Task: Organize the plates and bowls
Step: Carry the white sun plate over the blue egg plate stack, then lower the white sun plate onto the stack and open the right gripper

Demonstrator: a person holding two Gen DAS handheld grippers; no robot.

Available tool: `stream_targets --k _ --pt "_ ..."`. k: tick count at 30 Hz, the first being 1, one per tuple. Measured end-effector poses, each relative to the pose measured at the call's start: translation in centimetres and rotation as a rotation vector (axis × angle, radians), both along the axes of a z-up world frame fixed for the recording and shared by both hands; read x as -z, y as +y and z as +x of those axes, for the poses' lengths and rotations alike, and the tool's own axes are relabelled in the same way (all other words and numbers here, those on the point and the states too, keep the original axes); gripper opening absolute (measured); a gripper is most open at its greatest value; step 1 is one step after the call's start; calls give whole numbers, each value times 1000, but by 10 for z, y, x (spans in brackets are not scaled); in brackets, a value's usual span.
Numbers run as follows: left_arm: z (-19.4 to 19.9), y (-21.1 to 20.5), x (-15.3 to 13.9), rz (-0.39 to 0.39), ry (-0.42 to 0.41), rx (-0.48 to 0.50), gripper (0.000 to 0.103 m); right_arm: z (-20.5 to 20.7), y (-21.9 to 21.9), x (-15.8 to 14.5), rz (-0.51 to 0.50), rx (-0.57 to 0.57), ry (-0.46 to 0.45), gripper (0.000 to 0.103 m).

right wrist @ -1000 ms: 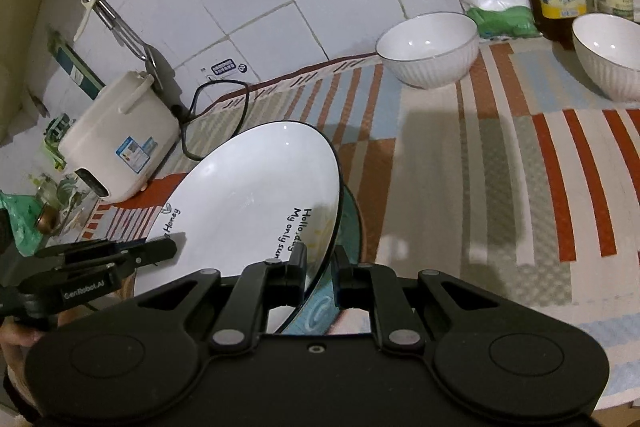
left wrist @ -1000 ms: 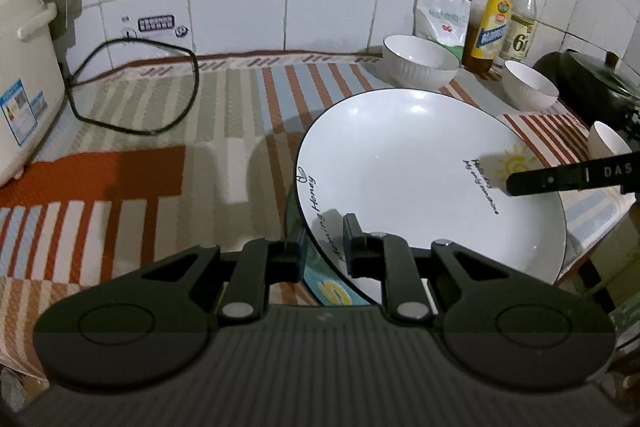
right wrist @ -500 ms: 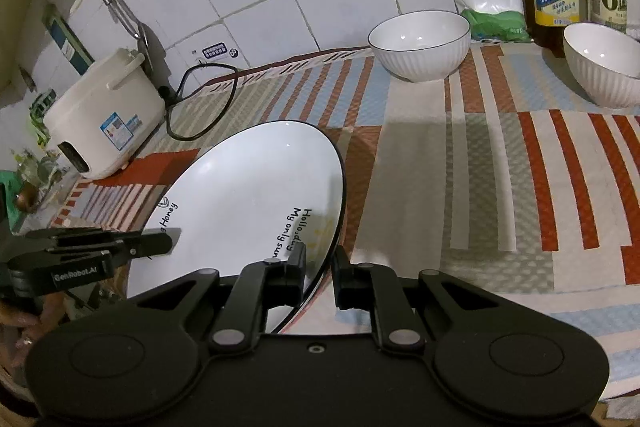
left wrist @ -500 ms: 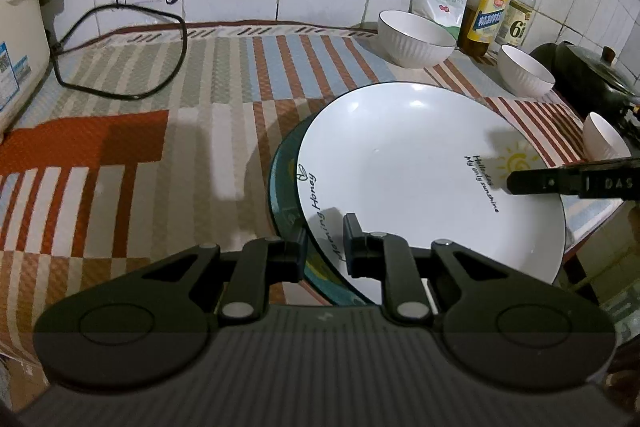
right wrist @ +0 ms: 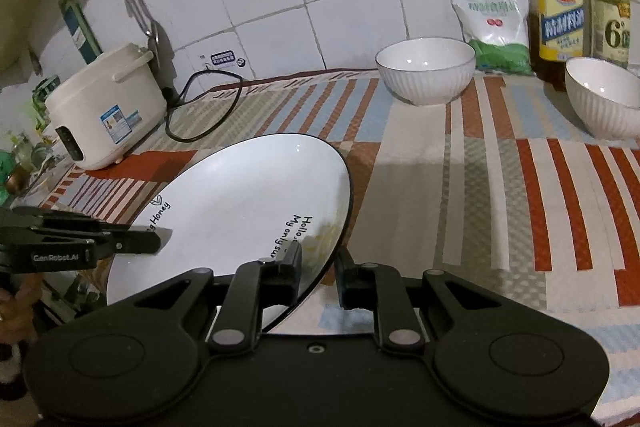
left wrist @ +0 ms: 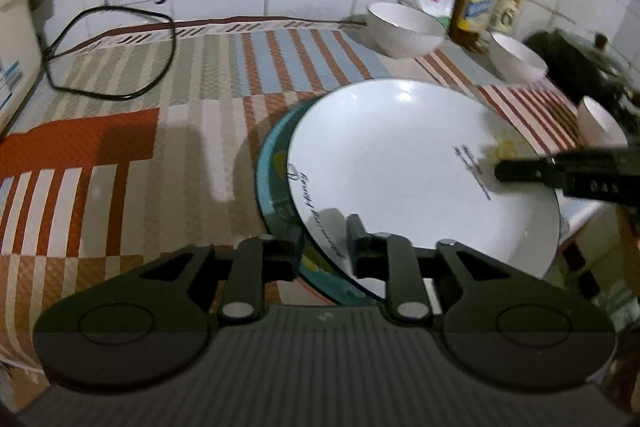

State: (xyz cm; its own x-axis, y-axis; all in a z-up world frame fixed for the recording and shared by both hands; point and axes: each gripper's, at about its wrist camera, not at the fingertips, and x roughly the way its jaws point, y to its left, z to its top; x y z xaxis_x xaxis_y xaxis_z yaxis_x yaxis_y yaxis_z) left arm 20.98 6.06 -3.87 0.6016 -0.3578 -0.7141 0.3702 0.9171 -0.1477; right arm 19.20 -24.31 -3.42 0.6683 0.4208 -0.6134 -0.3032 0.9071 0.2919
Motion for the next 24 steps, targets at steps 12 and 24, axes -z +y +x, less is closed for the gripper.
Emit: stream_targets --k 12,24 --pt "-1 0 -6 10 16 10 27 -1 -1 10 23 -14 -61 22" --pt "33 -6 -19 91 224 10 21 -7 4 17 8 -5 -146 24"
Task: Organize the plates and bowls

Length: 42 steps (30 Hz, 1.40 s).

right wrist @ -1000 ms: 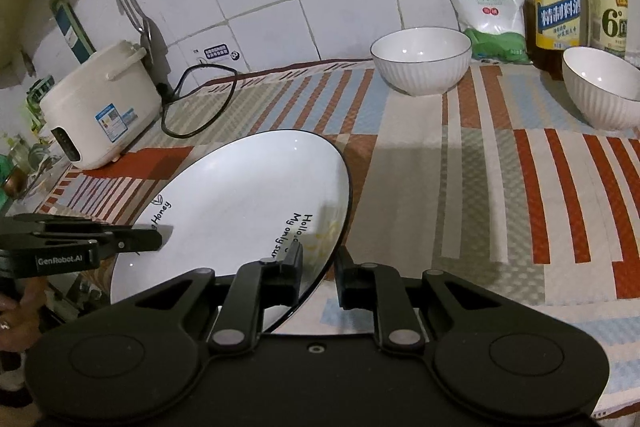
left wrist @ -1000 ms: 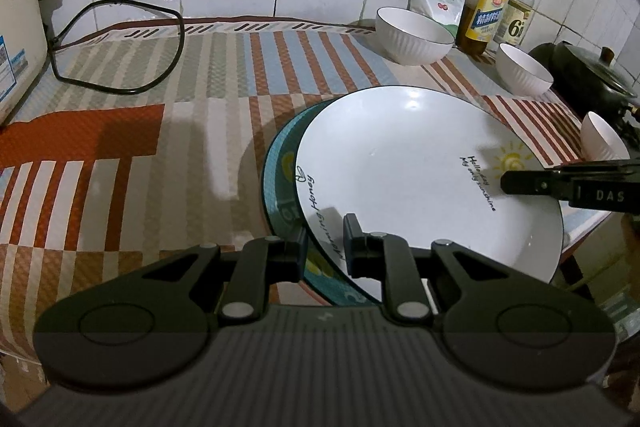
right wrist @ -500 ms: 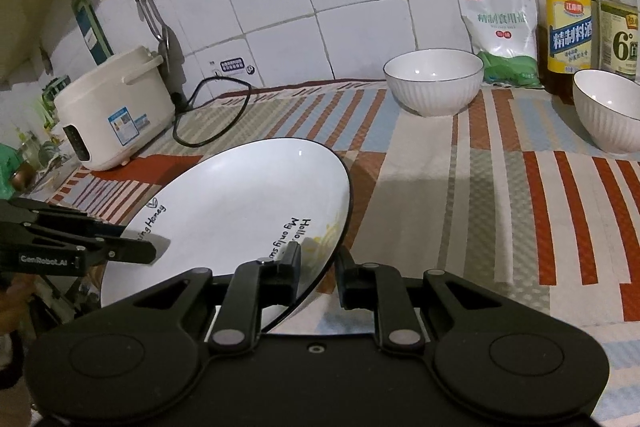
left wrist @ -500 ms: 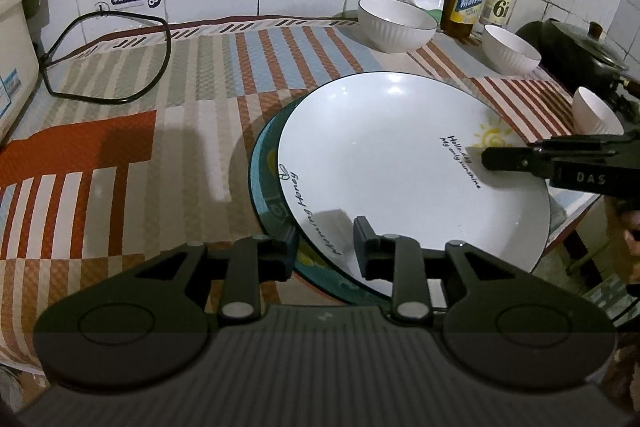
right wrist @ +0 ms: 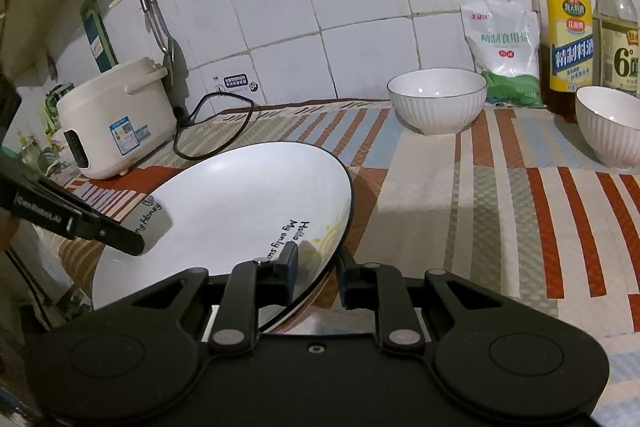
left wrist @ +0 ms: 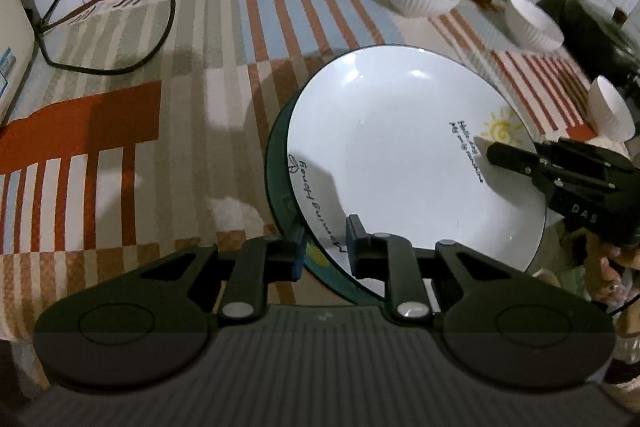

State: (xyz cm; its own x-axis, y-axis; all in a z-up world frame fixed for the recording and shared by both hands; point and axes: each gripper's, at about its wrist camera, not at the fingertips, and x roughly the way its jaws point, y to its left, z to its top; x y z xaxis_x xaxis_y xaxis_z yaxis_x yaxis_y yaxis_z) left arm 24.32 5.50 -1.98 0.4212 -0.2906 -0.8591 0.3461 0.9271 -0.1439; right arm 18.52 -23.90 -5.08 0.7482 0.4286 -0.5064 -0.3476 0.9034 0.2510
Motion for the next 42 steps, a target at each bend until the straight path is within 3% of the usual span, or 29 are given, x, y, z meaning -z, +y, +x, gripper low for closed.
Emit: stream_targets --k 7,10,14,19,23,27,29,31,34,42 --pt "0 -5 -6 58 21 3 24 -5 8 1 -46 11 -55 26" --pt "-5 -6 -13 106 -48 -3 25 -8 20 2 -126 19 -89 29" --pt "-11 -6 -14 120 -81 12 24 -9 18 3 -110 35 -93 29" --pt "-24 -9 -11 135 -161 27 24 -16 41 6 -244 59 -157 35" --pt "-33 -10 -10 102 -213 43 25 -20 58 10 -328 99 -198 39" --pt "-41 -7 -10 72 -283 37 26 -21 50 5 -311 102 -178 40" --pt "-47 -5 -12 48 -322 33 34 -31 47 -2 -322 100 -200 40" --pt "-54 -3 -14 26 -358 33 42 -45 40 -13 -312 90 -224 49" --pt "-68 -5 -21 0 -406 50 43 -66 33 -31 -309 83 -257 58" --pt "-118 -17 -48 -17 -544 107 67 -116 24 -74 -311 42 -298 75"
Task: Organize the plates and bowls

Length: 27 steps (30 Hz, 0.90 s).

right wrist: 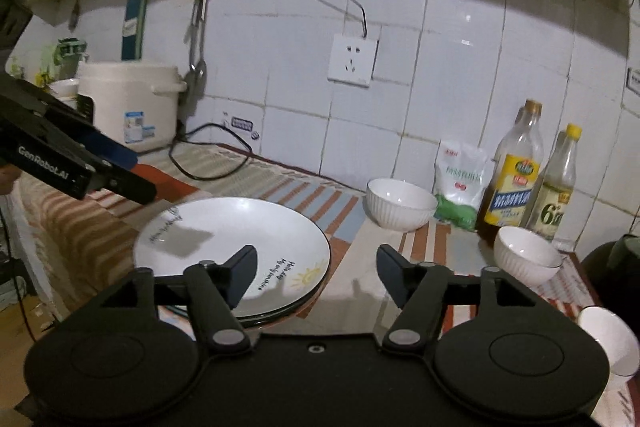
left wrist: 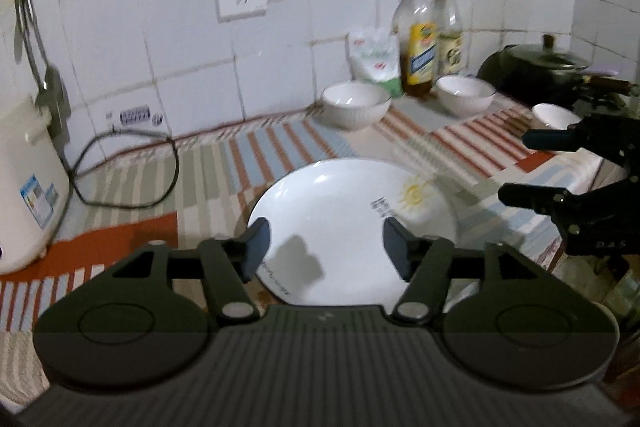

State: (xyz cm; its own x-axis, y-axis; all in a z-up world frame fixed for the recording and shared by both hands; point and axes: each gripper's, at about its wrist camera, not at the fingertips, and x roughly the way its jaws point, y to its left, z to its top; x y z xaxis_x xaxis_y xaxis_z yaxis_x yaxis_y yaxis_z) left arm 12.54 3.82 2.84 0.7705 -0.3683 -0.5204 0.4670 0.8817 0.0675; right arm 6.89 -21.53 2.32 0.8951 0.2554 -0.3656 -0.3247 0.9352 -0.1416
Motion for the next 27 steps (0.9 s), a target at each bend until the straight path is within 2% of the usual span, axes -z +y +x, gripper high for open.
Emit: stream_targets --k 3,9,13,20,27 --pt "-22 -6 -12 3 -50 27 76 -17 -4 -12 14 -5 5 91" --pt "-55 -17 -28 -8 -96 79 94 -52 -15 -28 16 4 -3 95" --pt "-72 -30 -32 -4 -134 107 100 -72 -27 -33 29 12 -3 96" --pt "-93 -71 -31 2 -117 198 101 -107 -60 -32 41 49 -29 96" --pt "-100 -124 -30 -19 -85 337 102 -130 -99 -27 19 113 -37 96"
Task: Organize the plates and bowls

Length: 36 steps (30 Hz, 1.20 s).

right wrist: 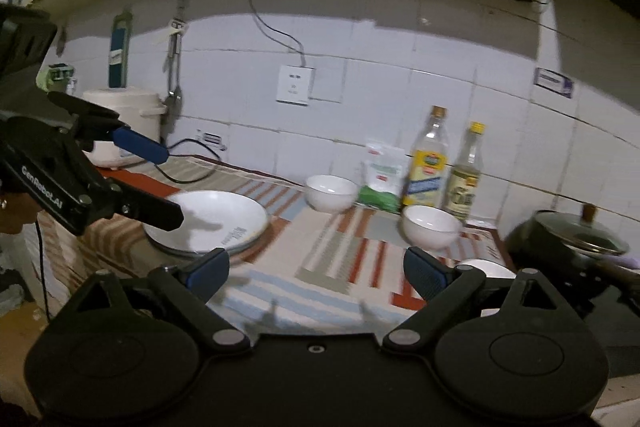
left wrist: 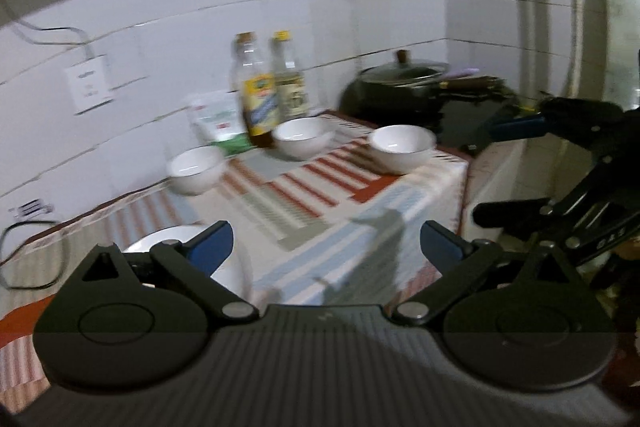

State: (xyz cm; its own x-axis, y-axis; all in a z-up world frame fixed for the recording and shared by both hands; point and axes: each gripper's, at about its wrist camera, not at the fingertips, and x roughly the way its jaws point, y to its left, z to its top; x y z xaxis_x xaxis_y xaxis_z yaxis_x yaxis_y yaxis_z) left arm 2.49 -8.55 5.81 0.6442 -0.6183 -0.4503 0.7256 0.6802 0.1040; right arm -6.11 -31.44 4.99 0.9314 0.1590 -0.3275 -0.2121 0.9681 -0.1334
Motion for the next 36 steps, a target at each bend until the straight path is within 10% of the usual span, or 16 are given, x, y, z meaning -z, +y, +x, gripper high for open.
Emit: stream_targets --k 14,36 --pt "31 -96 22 -117 121 155 100 4 -78 31 76 65 23 96" --pt "135 -220 98 -202 159 45 98 118 -167 124 51 212 -4 96"
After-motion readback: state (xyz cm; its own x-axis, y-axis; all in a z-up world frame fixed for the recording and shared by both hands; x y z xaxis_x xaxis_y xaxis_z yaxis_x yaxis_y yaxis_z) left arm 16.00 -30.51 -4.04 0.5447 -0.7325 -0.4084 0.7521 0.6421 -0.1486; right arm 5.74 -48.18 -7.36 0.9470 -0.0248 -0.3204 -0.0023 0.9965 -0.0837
